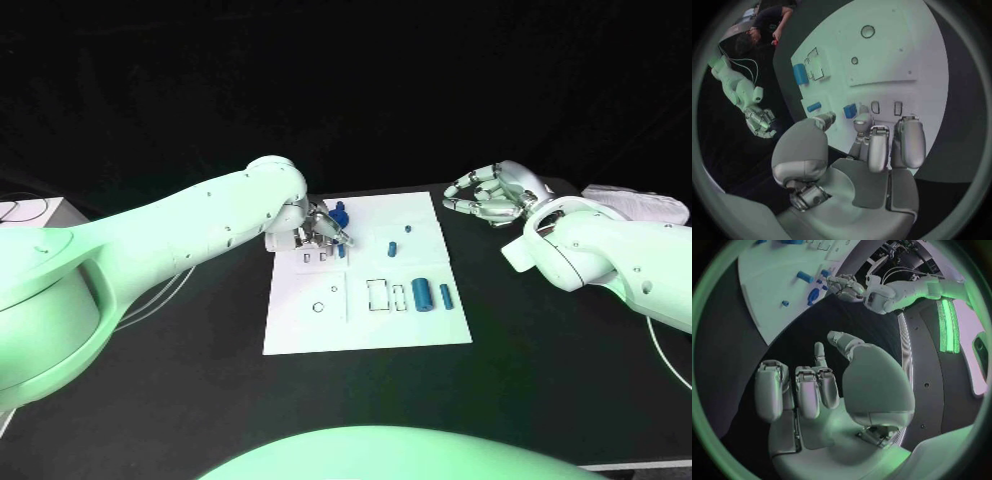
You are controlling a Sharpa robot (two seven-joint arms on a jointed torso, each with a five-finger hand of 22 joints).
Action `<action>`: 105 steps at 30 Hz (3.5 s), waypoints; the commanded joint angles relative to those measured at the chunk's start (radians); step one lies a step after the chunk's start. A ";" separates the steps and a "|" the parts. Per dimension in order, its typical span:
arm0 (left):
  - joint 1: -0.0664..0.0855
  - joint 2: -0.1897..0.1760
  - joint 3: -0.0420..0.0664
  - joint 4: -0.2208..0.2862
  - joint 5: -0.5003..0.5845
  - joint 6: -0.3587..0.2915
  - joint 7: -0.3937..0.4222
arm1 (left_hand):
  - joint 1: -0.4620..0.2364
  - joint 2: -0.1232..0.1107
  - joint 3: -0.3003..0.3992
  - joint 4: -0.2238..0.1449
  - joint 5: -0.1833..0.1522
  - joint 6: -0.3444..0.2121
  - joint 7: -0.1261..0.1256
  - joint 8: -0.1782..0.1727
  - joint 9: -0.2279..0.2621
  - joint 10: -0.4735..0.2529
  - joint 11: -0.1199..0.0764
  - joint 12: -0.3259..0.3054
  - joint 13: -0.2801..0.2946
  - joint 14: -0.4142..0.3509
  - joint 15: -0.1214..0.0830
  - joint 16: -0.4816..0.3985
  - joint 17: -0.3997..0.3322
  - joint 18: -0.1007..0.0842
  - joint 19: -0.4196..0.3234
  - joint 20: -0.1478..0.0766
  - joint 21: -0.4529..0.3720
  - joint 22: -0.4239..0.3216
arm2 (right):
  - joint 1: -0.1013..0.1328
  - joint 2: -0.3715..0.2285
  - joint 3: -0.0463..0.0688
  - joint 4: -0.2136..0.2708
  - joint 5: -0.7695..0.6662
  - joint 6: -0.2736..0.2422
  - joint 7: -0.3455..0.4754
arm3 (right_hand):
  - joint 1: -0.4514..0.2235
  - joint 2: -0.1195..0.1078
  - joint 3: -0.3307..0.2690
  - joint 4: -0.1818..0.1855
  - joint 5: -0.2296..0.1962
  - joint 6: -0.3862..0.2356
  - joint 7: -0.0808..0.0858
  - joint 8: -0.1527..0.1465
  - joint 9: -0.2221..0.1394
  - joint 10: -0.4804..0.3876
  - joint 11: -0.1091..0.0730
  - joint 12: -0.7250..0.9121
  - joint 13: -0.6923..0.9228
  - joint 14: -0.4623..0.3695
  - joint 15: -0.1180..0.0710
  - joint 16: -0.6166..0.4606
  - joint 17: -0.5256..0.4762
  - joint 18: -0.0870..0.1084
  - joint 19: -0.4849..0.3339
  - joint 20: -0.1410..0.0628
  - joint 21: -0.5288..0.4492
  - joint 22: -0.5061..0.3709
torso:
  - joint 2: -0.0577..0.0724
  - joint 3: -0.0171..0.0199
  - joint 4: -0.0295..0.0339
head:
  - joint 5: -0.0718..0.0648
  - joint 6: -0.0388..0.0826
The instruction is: Assemble the parts on the task board
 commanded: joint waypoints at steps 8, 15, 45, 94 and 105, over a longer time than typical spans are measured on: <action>0.001 0.009 0.000 -0.010 0.004 -0.005 0.005 | 0.001 0.005 -0.011 0.001 -0.002 -0.004 0.000 0.006 0.005 -0.006 -0.001 -0.005 -0.001 0.102 0.002 0.000 0.256 -0.013 -0.009 -0.001 0.006 0.001 | 0.000 -0.001 0.001 0.006 -0.008 0.001 0.001 | -0.003 -0.006 -0.004 0.005 0.007 -0.008 -0.002 -0.006 0.002 0.106 0.007 0.003 0.263 0.106 0.008 0.004 0.263 0.002 0.017 0.009 -0.001 0.002 | 0.008 0.0004 -0.0030 | 0.005 -0.004; 0.000 0.013 0.000 -0.014 0.007 -0.015 0.006 | 0.018 0.021 -0.011 -0.002 -0.002 -0.002 -0.001 0.010 0.011 -0.006 -0.002 -0.006 -0.001 0.102 0.001 -0.001 0.255 -0.012 -0.010 -0.001 0.005 0.001 | 0.000 0.000 0.001 0.009 -0.008 0.003 0.000 | -0.003 -0.005 -0.004 0.006 0.007 -0.008 -0.002 -0.007 0.002 0.106 0.007 0.003 0.263 0.106 0.008 0.004 0.263 0.001 0.018 0.009 0.001 0.005 | 0.011 0.0014 -0.0047 | 0.005 -0.007; -0.002 0.017 -0.001 -0.019 0.027 0.003 0.010 | 0.144 0.046 0.027 -0.016 -0.002 0.005 -0.005 0.025 0.039 -0.002 -0.005 -0.004 0.006 0.102 -0.002 -0.001 0.255 -0.013 -0.010 -0.001 0.009 0.007 | 0.000 0.005 0.001 0.009 -0.008 0.004 -0.003 | -0.002 -0.003 -0.003 0.006 0.009 -0.008 -0.001 -0.009 0.003 0.106 0.007 0.003 0.263 0.106 0.009 0.004 0.263 0.001 0.018 0.011 0.002 0.007 | 0.012 0.0031 -0.0029 | 0.005 -0.024; -0.005 -0.108 0.000 0.133 0.040 -0.126 0.021 | 0.243 0.052 0.432 -0.226 0.003 0.030 -0.058 0.170 0.321 0.049 -0.055 -0.034 -0.001 0.106 -0.043 0.010 0.263 -0.016 -0.001 -0.029 0.015 0.025 | -0.001 0.007 0.000 -0.010 -0.008 0.012 -0.008 | -0.002 -0.003 -0.003 0.008 0.009 -0.008 0.000 -0.012 0.004 0.105 0.008 0.002 0.262 0.106 0.010 0.004 0.263 0.003 0.015 0.012 -0.004 -0.002 | 0.006 0.0030 0.0191 | 0.021 -0.034; -0.008 -0.110 -0.003 0.135 -0.018 -0.190 0.017 | 0.230 0.050 0.447 -0.229 0.007 0.040 -0.064 0.180 0.342 0.057 -0.060 -0.036 -0.004 0.106 -0.048 0.010 0.263 -0.018 0.005 -0.034 0.021 0.035 | -0.001 0.006 0.000 -0.010 -0.008 0.012 -0.009 | -0.003 -0.003 -0.003 0.008 0.009 -0.008 0.000 -0.013 0.004 0.105 0.009 0.002 0.261 0.106 0.010 0.004 0.263 0.004 0.014 0.012 -0.005 -0.004 | 0.006 0.0043 0.0158 | 0.029 -0.036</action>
